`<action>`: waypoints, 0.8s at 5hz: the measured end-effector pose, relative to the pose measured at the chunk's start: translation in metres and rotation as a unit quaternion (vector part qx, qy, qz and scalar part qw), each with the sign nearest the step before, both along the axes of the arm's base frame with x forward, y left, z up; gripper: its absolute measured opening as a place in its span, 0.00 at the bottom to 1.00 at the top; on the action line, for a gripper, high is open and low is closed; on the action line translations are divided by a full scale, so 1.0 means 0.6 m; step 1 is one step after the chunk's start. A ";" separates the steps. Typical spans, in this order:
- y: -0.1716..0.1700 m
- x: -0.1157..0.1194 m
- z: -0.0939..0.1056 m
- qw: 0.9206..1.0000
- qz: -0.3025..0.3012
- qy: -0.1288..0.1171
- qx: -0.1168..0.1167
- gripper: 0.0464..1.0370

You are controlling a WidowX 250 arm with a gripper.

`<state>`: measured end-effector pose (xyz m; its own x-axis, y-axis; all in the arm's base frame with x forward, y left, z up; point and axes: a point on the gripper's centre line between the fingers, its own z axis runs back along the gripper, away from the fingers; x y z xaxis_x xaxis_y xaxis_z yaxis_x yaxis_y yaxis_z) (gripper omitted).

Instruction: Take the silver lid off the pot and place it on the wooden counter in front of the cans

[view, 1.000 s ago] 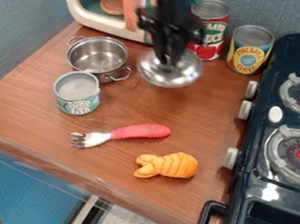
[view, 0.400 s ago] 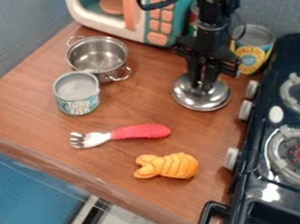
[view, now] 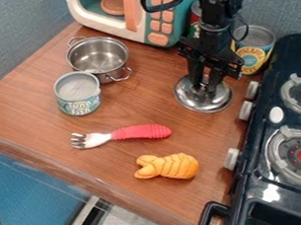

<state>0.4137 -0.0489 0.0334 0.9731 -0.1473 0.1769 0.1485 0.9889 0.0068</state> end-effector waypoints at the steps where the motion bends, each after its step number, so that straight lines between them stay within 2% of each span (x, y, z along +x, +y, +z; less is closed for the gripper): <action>1: 0.007 -0.003 0.000 1.000 0.002 0.008 0.002 0.90; 2: 0.015 -0.006 0.006 1.000 0.008 0.012 -0.001 0.97; 3: 0.017 -0.003 0.056 1.000 0.015 -0.015 -0.008 0.97; 4: 0.021 -0.002 0.059 1.000 0.018 -0.018 -0.008 0.96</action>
